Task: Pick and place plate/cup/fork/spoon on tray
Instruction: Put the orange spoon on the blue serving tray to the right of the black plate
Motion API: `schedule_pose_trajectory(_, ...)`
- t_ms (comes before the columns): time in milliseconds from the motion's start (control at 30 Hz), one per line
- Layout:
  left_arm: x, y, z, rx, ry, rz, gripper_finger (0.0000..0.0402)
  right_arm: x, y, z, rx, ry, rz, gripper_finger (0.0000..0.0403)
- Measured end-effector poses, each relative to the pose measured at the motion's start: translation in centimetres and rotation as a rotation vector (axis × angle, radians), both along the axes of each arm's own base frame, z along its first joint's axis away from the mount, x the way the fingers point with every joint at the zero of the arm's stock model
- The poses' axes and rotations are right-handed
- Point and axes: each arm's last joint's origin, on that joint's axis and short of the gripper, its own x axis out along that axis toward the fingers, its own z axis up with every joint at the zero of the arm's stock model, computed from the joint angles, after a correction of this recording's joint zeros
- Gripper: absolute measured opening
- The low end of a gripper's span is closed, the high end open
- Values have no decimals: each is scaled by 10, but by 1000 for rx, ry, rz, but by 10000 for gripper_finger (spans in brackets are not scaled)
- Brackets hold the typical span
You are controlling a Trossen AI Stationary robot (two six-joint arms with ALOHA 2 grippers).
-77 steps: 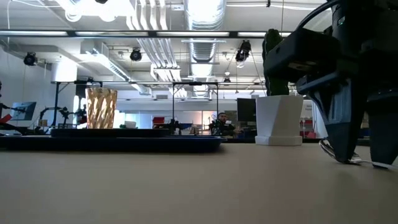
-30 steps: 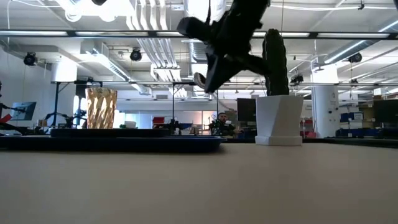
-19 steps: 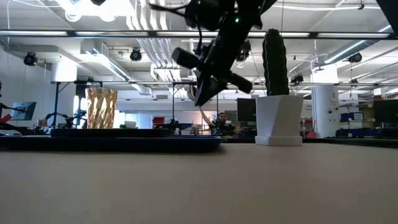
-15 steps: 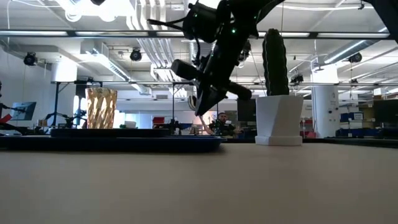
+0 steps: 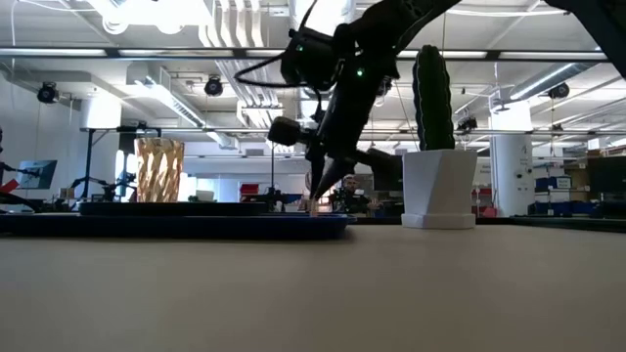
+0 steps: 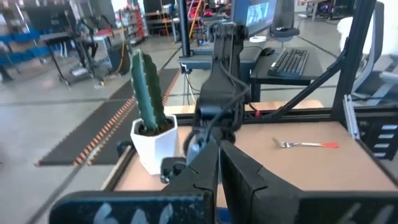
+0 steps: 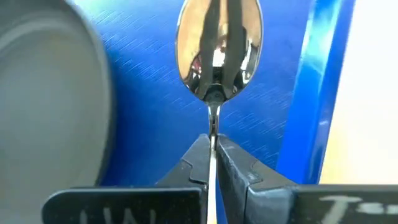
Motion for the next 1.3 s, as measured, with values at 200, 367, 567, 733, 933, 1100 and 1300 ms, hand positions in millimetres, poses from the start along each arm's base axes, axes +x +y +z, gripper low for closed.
schedule_pose_trajectory(200, -11, -1, -1, 46, 34, -6, 0, 7, 19, -21, 42, -9, -59, 8)
schedule_pose_trajectory(367, -24, -1, -5, 45, 70, -7, 0, 9, 32, -29, 68, -11, -68, 8)
schedule_pose_trajectory(567, -35, -2, -4, 45, 50, -7, 0, 9, 33, -29, 71, -20, -90, 8)
schedule_pose_trajectory(733, -42, -2, -3, 44, 25, -6, 0, 9, 25, -28, 53, -24, -105, 8)
schedule_pose_trajectory(933, -41, -2, -4, 42, 32, -6, 0, 14, 16, -25, 45, -86, -110, 8)
schedule_pose_trajectory(1100, -37, -2, -5, 41, 46, -7, 0, 16, 9, -24, 35, -112, -107, 8)
schedule_pose_trajectory(1300, -33, -2, -6, 43, 58, -7, 0, 16, 8, -24, 39, -119, -116, 8)
